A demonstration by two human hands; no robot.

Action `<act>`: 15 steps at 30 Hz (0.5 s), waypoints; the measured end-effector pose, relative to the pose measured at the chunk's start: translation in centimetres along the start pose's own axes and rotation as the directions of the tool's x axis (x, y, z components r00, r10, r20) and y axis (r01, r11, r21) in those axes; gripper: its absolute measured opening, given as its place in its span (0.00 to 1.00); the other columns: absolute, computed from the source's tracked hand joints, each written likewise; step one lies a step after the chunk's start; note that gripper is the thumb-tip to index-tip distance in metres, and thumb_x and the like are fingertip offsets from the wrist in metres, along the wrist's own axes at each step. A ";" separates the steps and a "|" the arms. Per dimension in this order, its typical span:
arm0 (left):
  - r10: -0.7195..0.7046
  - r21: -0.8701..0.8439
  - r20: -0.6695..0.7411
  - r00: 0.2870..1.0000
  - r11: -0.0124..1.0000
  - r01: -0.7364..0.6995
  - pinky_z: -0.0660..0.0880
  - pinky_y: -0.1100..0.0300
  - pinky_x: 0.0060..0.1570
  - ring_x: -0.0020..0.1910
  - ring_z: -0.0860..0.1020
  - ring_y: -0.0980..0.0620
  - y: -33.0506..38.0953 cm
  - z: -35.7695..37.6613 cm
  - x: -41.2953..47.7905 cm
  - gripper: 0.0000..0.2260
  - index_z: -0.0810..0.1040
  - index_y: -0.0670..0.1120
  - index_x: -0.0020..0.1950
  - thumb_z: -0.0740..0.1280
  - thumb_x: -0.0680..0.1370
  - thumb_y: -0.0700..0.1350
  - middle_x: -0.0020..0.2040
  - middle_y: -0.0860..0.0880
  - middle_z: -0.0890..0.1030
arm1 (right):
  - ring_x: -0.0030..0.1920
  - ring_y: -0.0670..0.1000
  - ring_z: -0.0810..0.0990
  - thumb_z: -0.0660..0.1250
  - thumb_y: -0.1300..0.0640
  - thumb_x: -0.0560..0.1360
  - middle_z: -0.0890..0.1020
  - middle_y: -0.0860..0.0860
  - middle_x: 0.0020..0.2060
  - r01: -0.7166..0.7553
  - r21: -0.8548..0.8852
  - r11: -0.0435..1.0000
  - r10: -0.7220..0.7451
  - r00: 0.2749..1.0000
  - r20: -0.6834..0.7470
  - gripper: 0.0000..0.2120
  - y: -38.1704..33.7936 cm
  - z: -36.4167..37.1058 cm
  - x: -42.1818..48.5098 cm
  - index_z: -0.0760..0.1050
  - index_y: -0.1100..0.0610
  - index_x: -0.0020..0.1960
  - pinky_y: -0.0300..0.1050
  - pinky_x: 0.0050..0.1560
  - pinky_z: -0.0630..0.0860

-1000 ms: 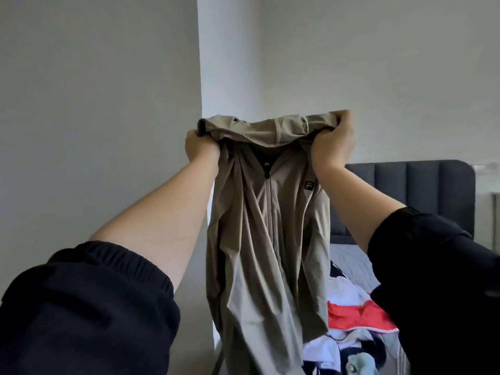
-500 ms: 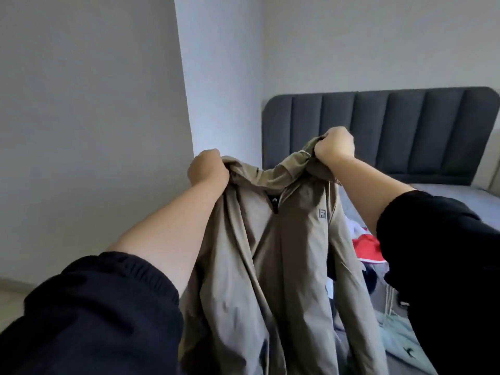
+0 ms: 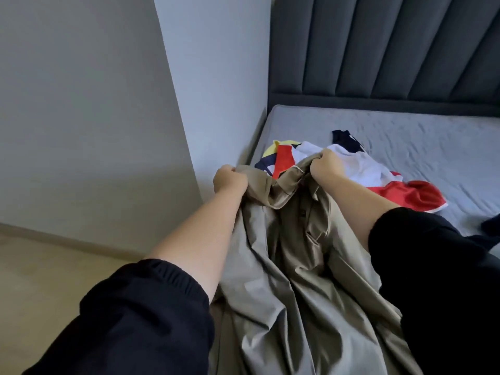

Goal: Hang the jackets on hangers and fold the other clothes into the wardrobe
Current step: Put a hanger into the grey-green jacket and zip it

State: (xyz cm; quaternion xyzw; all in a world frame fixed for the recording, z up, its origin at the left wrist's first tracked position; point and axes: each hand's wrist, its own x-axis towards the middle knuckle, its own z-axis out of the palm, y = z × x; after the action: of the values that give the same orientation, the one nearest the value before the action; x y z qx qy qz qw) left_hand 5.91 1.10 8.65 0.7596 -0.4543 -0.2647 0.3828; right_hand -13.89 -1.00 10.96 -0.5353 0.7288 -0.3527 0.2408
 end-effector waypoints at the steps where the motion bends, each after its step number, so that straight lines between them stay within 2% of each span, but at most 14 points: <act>1: 0.023 -0.056 -0.025 0.999 0.998 -0.024 0.68 0.61 0.45 0.53 0.77 0.42 0.9 -0.2 1.0 0.11 0.77 0.40 0.56 0.59 0.76 0.36 0.54 0.43 0.79 | 0.48 0.56 0.71 0.55 0.63 0.79 0.76 0.59 0.50 0.030 -0.003 1.000 -0.030 0.999 -0.043 0.09 -0.7 0.3 0.9 0.73 0.60 0.54 0.44 0.48 0.69; 2: 0.051 -0.102 -0.052 0.997 0.993 -0.056 0.67 0.62 0.43 0.50 0.76 0.43 1.9 -0.4 2.0 0.10 0.77 0.42 0.53 0.59 0.76 0.36 0.50 0.44 0.79 | 0.50 0.57 0.73 0.55 0.64 0.78 0.77 0.58 0.53 0.052 0.019 0.998 -0.051 0.995 -0.084 0.12 -1.6 0.3 1.5 0.72 0.62 0.57 0.44 0.50 0.69; 3: 0.082 -0.153 -0.074 0.994 0.984 -0.092 0.67 0.63 0.41 0.46 0.74 0.45 3.1 -0.7 2.9 0.09 0.76 0.43 0.49 0.58 0.75 0.35 0.46 0.45 0.77 | 0.49 0.56 0.73 0.54 0.66 0.76 0.77 0.58 0.52 0.092 0.043 0.995 -0.087 0.990 -0.114 0.12 -2.4 0.2 2.3 0.72 0.63 0.56 0.43 0.48 0.70; 5: 0.161 -0.245 -0.128 0.979 0.951 -0.188 0.67 0.66 0.36 0.43 0.72 0.48 5.5 -1.4 4.7 0.10 0.74 0.45 0.46 0.56 0.74 0.33 0.41 0.49 0.75 | 0.45 0.54 0.70 0.51 0.69 0.74 0.75 0.56 0.47 0.194 0.118 0.974 -0.171 0.968 -0.182 0.10 -4.4 -0.9 3.9 0.69 0.63 0.51 0.42 0.36 0.66; 6: 0.206 -0.278 -0.147 0.967 0.930 -0.241 0.66 0.70 0.33 0.43 0.71 0.49 6.6 -1.7 5.6 0.11 0.74 0.46 0.46 0.56 0.74 0.32 0.39 0.51 0.74 | 0.45 0.54 0.70 0.51 0.69 0.73 0.75 0.55 0.47 0.261 0.135 0.956 -0.230 0.950 -0.212 0.11 -5.4 -1.5 4.5 0.68 0.62 0.51 0.41 0.35 0.64; 8: 0.261 -0.335 -0.136 0.956 0.896 -0.292 0.66 0.72 0.33 0.46 0.73 0.50 8.5 -1.9 7.0 0.12 0.75 0.46 0.53 0.56 0.76 0.34 0.43 0.51 0.77 | 0.52 0.54 0.73 0.52 0.67 0.73 0.76 0.54 0.52 0.358 0.140 0.923 -0.321 0.918 -0.231 0.16 -6.7 -2.1 6.6 0.70 0.59 0.58 0.39 0.43 0.67; 9: 0.273 -0.364 -0.094 0.957 0.886 -0.289 0.68 0.71 0.41 0.50 0.75 0.50 8.9 -1.7 7.5 0.14 0.73 0.46 0.61 0.58 0.77 0.36 0.50 0.49 0.78 | 0.58 0.55 0.73 0.55 0.64 0.74 0.75 0.53 0.56 0.381 0.090 0.920 -0.357 0.912 -0.203 0.18 -6.9 -2.3 7.2 0.69 0.56 0.63 0.40 0.50 0.68; 11: 0.247 -0.357 0.038 0.968 0.908 -0.218 0.69 0.64 0.56 0.60 0.73 0.50 8.4 -0.4 7.9 0.28 0.56 0.49 0.76 0.62 0.78 0.40 0.64 0.48 0.73 | 0.67 0.56 0.68 0.61 0.57 0.76 0.68 0.54 0.68 0.380 -0.054 0.924 -0.382 0.923 -0.048 0.29 -5.9 -1.5 7.9 0.57 0.51 0.75 0.45 0.61 0.68; 12: 0.218 -0.305 0.109 0.970 0.936 -0.176 0.68 0.61 0.58 0.63 0.72 0.48 7.2 0.6 7.8 0.35 0.46 0.51 0.79 0.63 0.78 0.41 0.68 0.47 0.71 | 0.69 0.56 0.66 0.63 0.55 0.77 0.62 0.54 0.73 0.354 -0.130 0.926 -0.351 0.935 0.049 0.33 -4.6 -0.6 7.8 0.50 0.50 0.77 0.47 0.64 0.66; 13: 0.182 -0.217 0.172 0.968 0.966 -0.143 0.67 0.62 0.57 0.64 0.72 0.47 5.5 1.5 7.2 0.38 0.40 0.53 0.78 0.63 0.78 0.42 0.70 0.47 0.70 | 0.71 0.57 0.65 0.63 0.54 0.78 0.56 0.54 0.77 0.325 -0.191 0.926 -0.306 0.944 0.122 0.36 -3.0 0.6 7.3 0.46 0.51 0.78 0.48 0.65 0.65; 15: 0.143 0.005 0.277 0.950 0.989 -0.150 0.66 0.61 0.52 0.63 0.73 0.45 1.0 3.6 5.6 0.37 0.40 0.54 0.78 0.61 0.78 0.42 0.69 0.45 0.71 | 0.72 0.58 0.64 0.62 0.54 0.78 0.50 0.54 0.78 0.289 -0.232 0.929 -0.243 0.947 0.208 0.36 0.9 3.4 5.7 0.43 0.53 0.79 0.51 0.67 0.64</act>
State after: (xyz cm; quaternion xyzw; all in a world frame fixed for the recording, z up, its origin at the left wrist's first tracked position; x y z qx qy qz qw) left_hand 5.21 -5.48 7.14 0.6844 -0.5617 -0.3331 0.3243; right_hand -13.73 -7.16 8.23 -0.6853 0.6648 -0.2353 0.1818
